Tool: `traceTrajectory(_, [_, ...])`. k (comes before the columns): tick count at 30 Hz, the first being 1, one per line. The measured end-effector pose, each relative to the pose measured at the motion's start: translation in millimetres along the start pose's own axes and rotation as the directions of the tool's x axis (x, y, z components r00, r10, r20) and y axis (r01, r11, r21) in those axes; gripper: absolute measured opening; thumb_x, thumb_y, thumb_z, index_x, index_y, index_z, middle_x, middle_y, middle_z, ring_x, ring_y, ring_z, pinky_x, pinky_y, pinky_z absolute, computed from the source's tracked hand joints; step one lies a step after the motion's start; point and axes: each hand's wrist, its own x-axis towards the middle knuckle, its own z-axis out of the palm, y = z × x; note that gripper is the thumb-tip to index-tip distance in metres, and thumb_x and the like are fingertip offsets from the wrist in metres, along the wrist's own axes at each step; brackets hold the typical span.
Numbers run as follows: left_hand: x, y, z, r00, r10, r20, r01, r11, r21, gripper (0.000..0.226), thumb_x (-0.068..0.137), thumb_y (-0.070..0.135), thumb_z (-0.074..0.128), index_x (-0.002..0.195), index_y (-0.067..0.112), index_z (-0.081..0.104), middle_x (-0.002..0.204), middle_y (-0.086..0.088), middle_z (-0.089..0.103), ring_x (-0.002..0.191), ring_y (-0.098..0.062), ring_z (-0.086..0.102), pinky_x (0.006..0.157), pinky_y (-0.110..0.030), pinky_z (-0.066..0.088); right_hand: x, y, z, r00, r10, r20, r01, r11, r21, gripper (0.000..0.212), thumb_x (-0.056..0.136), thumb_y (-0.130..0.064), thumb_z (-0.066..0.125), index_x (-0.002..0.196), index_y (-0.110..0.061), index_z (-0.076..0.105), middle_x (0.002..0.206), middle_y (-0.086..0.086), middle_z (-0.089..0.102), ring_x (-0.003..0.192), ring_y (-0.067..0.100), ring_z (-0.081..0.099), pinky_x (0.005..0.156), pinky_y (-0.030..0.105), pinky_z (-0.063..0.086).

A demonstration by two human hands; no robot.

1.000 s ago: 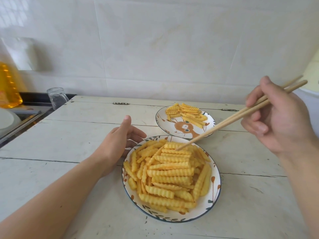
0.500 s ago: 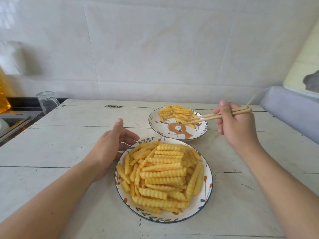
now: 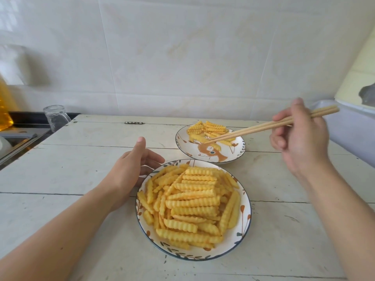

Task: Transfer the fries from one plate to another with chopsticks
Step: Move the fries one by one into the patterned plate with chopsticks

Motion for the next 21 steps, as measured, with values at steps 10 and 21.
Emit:
traceTrajectory(10, [-1.1, 0.8, 0.9, 1.0, 0.001, 0.005, -0.001, 1.0, -0.021, 0.078, 0.105, 0.065, 0.025, 0.089, 0.014, 0.081, 0.092, -0.008, 0.074, 0.081, -0.024, 0.067, 0.083, -0.047, 0.05, -15.4, -29.2, 2.7, 0.957, 0.055, 0.284, -0.084, 0.992, 0.092, 0.057, 0.105, -0.032, 0.04, 0.054, -0.017, 0.06, 0.047, 0.005, 0.034, 0.028, 0.01, 0.022, 0.045, 0.016, 0.018])
traceTrajectory(21, [1.4, -1.5, 0.0, 1.0, -0.003, 0.003, 0.003, 1.0, -0.016, 0.078, 0.105, 0.067, 0.024, 0.088, 0.016, 0.081, 0.093, -0.008, 0.073, 0.084, -0.025, 0.066, 0.083, -0.047, 0.049, 2.0, -9.1, -9.0, 0.999, -0.054, 0.002, 0.053, 0.996, -0.071, 0.045, 0.104, -0.033, 0.048, 0.065, -0.018, 0.062, 0.054, 0.002, 0.047, 0.037, 0.015, 0.032, 0.042, 0.021, 0.025])
